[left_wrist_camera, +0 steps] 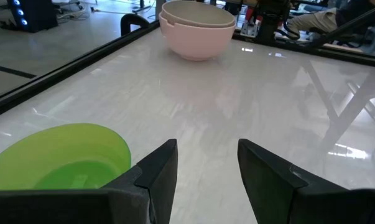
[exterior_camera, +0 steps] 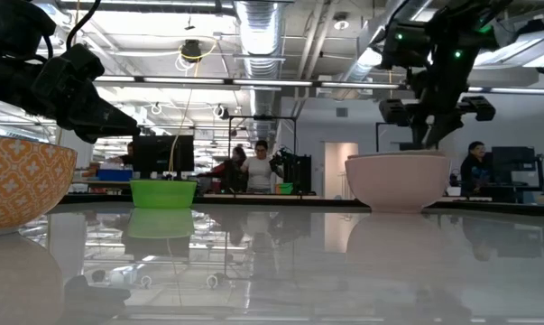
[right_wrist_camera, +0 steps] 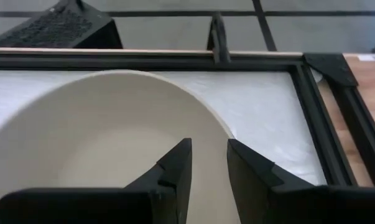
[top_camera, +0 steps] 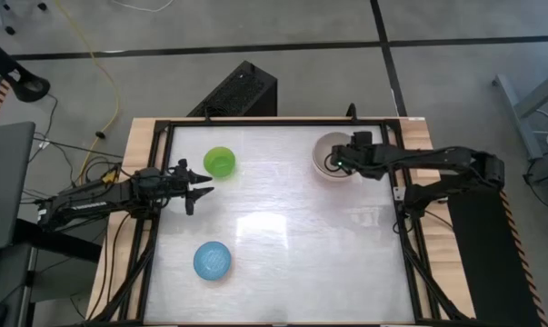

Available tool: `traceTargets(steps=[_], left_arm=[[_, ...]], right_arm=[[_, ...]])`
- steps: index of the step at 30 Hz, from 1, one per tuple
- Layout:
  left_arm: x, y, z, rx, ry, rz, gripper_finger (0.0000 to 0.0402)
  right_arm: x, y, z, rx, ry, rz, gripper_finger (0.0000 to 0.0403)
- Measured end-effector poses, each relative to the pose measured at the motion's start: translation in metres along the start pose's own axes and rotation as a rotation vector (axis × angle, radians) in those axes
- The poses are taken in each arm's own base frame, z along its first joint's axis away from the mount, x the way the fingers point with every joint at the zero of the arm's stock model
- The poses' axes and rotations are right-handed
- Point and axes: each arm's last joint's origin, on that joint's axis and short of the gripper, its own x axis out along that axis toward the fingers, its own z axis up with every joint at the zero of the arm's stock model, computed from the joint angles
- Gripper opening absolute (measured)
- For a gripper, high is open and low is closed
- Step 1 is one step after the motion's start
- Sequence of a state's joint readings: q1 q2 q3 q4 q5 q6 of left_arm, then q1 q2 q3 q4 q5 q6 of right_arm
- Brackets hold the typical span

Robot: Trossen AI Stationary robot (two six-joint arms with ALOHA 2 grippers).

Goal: Nest bowls inside each other
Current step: Stack the gray bowl on top of the orange bowl, then stack the blue bowl on top of the gray bowl

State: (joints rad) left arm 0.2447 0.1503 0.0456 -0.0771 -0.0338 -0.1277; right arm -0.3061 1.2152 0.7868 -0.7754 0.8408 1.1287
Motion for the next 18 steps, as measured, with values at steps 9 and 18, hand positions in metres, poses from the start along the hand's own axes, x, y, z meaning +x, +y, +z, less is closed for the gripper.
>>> traceTargets(steps=[9,18], left_arm=[[0.0,0.0,0.0,0.0,0.0,0.0,0.0158],[0.0,0.0,0.0,0.0,0.001,0.0,0.0158]], right_arm=[[-0.028,0.031,0.025,-0.025,0.036,0.29,0.012],[-0.088,0.113,-0.016,-0.095,-0.027,0.953,0.012]])
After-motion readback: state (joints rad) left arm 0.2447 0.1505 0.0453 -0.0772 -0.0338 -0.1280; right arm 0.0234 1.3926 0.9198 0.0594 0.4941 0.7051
